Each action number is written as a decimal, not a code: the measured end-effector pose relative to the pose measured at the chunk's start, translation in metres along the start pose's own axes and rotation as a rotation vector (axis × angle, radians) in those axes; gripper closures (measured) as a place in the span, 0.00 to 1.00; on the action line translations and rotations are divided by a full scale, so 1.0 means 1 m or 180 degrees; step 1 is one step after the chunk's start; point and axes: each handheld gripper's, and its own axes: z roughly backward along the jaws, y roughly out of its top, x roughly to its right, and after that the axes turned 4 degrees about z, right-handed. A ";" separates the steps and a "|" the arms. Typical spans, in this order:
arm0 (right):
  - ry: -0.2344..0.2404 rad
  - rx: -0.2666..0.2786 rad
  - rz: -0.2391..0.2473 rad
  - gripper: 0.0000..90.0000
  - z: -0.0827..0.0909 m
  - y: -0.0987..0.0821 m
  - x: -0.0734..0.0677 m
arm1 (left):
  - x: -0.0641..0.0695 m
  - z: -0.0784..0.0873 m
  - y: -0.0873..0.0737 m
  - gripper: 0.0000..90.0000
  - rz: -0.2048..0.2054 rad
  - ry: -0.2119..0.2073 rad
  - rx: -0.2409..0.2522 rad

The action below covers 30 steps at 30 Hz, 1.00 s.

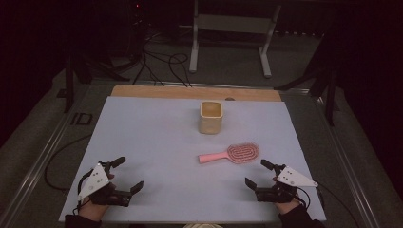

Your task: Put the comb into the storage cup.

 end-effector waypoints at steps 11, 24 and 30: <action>0.0227 -0.0252 0.0007 0.09 -0.004 0.005 -0.004 | 0.000 0.001 0.001 0.00 0.0014 -0.0001 -0.0010; 0.0381 -0.0337 0.0021 0.09 -0.003 0.022 -0.015 | 0.001 0.001 0.001 0.00 -0.0003 -0.0067 -0.0026; 0.0361 -0.0348 0.0111 0.10 0.002 0.041 -0.021 | 0.001 0.002 0.001 0.00 -0.0005 -0.0083 -0.0013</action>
